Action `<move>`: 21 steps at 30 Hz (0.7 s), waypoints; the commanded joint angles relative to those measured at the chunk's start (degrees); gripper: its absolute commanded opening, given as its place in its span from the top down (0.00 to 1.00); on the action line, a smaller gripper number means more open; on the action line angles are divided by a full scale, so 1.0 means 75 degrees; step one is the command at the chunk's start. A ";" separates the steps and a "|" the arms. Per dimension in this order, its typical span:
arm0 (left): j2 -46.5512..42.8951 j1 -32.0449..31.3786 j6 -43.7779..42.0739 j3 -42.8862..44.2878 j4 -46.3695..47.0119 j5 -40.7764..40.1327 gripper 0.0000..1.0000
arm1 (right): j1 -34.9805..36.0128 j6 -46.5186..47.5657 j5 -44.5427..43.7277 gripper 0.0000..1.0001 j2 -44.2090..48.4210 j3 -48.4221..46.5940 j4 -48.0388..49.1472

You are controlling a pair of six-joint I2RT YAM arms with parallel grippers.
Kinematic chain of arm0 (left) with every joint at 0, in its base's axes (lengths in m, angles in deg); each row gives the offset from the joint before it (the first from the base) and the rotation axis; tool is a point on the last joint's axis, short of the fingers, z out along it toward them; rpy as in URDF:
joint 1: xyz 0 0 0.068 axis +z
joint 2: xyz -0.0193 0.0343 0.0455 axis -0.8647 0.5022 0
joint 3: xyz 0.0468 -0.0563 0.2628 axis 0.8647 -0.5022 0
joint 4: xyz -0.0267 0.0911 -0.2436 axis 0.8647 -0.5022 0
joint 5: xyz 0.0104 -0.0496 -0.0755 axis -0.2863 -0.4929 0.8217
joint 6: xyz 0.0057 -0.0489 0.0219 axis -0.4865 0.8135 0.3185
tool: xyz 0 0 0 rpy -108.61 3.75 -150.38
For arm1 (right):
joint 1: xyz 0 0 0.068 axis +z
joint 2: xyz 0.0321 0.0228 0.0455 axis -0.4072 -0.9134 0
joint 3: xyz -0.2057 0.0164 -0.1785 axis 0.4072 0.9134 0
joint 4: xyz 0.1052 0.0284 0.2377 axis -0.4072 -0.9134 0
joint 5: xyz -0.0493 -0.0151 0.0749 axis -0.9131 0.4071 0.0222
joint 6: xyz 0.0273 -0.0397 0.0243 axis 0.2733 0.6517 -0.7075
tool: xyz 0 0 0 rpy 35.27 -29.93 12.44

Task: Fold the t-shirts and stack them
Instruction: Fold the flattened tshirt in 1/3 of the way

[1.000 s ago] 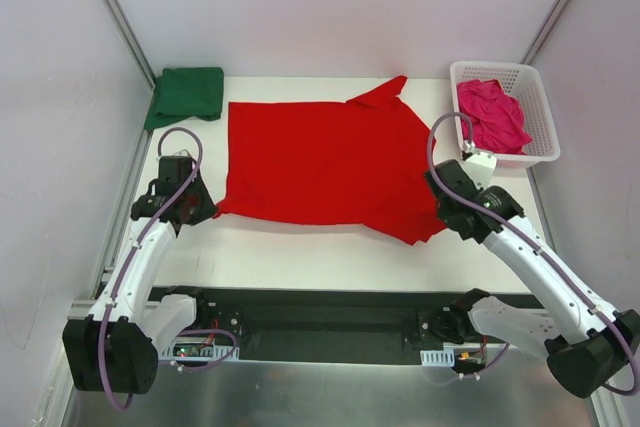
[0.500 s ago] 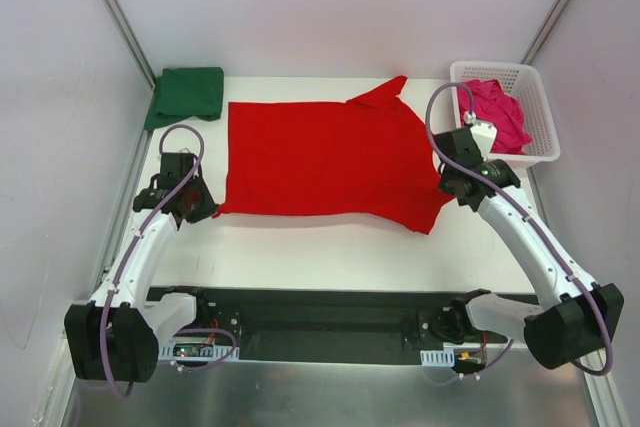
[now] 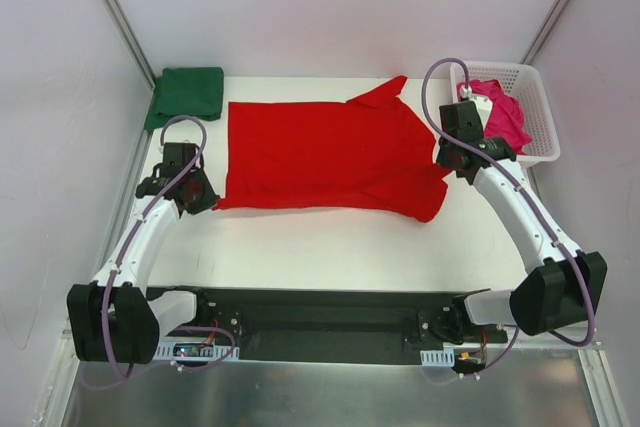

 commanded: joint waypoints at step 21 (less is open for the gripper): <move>0.1543 0.0089 -0.0077 0.0758 0.1039 -0.0057 1.00 | -0.0883 0.0760 0.0828 0.99 -0.1828 -0.1964 0.0863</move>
